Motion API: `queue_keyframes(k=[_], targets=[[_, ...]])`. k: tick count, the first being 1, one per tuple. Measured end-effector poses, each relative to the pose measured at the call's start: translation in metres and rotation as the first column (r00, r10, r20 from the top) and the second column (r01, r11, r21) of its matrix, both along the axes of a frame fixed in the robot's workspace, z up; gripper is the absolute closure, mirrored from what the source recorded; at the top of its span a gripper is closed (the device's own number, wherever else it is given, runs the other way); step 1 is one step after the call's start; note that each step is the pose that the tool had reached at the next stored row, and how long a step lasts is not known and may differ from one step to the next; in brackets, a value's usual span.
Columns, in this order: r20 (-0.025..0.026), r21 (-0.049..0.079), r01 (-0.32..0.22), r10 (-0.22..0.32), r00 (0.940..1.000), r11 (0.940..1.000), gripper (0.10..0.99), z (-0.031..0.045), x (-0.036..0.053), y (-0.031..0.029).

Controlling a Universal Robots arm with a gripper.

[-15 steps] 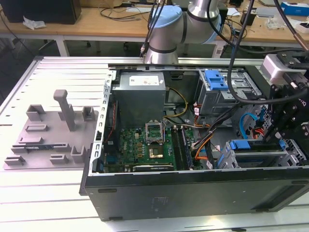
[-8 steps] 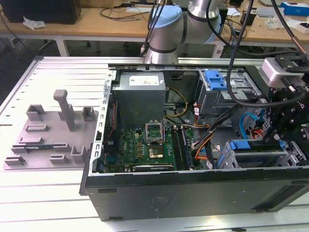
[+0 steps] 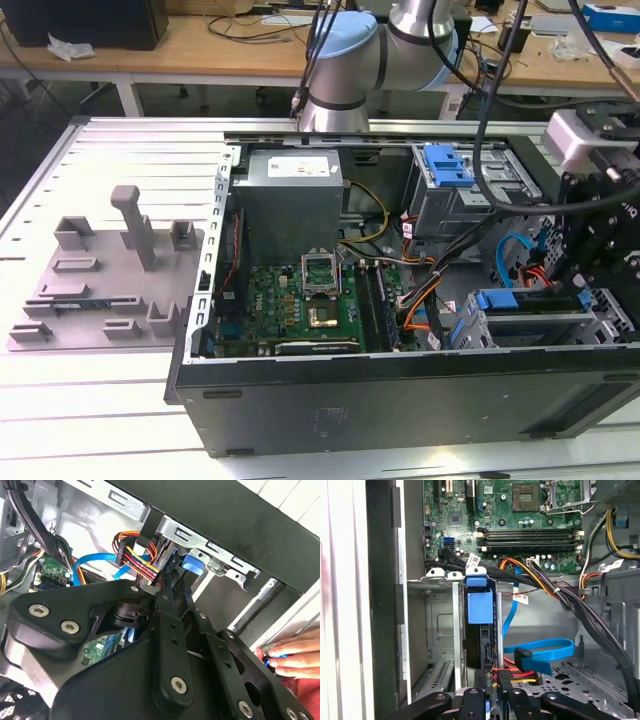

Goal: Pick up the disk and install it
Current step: 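Insert the first disk wire, then insert the second disk wire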

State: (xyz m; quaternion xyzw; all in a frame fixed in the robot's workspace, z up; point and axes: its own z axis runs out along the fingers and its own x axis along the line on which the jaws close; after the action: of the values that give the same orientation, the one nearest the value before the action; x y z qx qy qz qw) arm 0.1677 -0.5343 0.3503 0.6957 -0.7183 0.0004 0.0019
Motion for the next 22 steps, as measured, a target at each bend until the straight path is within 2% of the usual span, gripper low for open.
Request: queue_keyframes(k=[3, 4, 7, 22], targets=[[0.0006, 0.000, 0.000, 0.000, 1.0000, 1.0000, 0.843, 0.0122, 0.0000, 0.0000], [0.0006, 0.000, 0.000, 0.000, 1.0000, 1.0000, 0.843, 0.0186, 0.0000, 0.0002], [0.0006, 0.000, 0.000, 0.000, 1.0000, 1.0000, 0.843, 0.0289, -0.0001, 0.0015], [0.0006, -0.001, 0.000, 0.000, 1.0000, 1.0000, 0.843, 0.0289, 0.0000, 0.0019]])
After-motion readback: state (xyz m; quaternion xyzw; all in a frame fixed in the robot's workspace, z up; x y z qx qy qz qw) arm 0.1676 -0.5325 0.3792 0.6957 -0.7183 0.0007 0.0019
